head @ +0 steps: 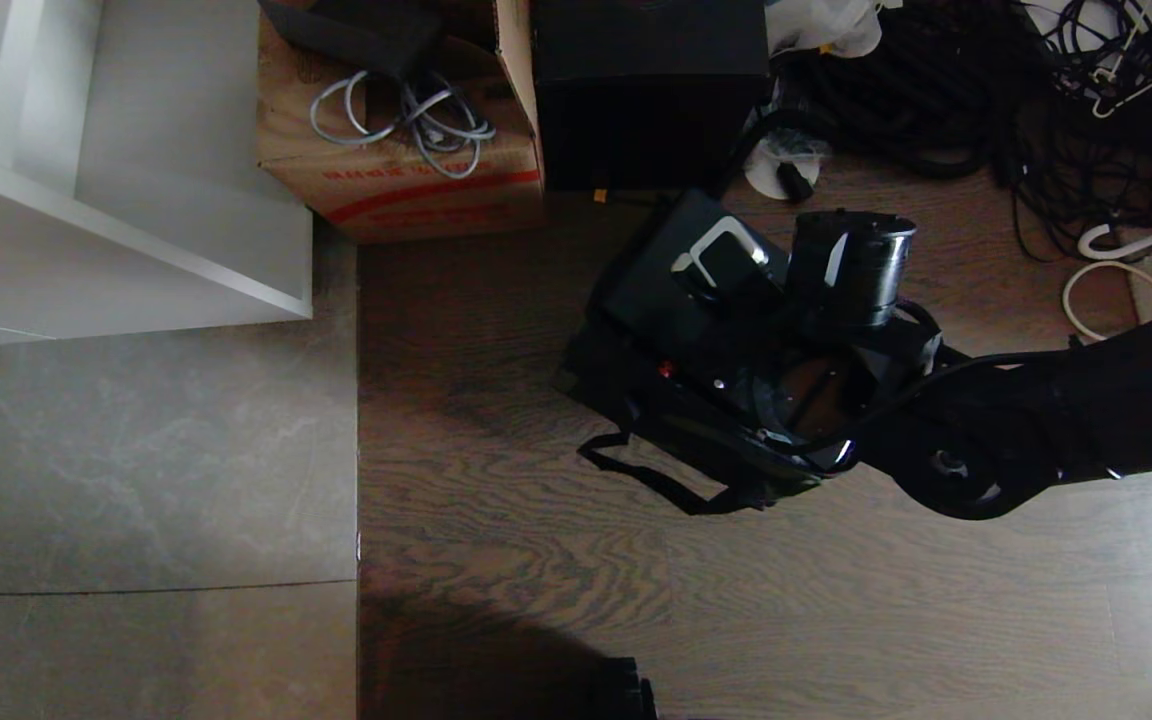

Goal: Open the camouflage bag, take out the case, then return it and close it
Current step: Lift the black box

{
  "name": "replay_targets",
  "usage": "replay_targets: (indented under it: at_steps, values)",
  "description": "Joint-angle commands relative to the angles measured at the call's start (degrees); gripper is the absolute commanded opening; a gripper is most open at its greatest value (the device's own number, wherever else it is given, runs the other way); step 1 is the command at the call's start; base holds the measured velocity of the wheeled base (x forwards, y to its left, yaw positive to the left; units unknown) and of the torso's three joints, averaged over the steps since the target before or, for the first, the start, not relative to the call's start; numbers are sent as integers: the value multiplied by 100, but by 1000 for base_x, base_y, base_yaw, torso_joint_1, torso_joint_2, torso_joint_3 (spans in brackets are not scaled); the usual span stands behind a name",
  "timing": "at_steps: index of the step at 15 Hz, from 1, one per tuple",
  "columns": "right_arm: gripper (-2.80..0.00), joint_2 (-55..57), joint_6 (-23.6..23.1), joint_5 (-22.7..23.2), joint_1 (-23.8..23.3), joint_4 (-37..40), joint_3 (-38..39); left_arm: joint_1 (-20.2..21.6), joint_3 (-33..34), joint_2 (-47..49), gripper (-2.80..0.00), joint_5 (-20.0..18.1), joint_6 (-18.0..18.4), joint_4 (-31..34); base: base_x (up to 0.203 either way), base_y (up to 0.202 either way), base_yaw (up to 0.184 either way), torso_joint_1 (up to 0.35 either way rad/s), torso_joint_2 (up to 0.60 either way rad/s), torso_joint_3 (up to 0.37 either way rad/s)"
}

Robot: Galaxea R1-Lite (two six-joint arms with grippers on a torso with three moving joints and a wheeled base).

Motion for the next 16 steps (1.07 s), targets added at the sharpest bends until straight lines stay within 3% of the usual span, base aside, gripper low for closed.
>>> replay_targets:
  at_steps: [1,5,10,16]
  values:
    - [-280,47,-30,-26,-2,-18,-20,-1,-391,24,-280,-408,-4,153,0,0,0,0,0,0]
    - [-280,48,-30,-48,-2,-24,-29,-8,-1022,74,-280,-1112,-1,596,0,0,0,0,0,0]
    - [-280,57,-30,-52,-2,-18,-72,-5,-1934,242,-280,-2361,-2,1498,0,0,0,0,0,0]
    - [-280,110,-39,-61,-10,-9,-161,-8,-2237,279,-280,-3444,-3,1727,0,0,0,0,0,0]
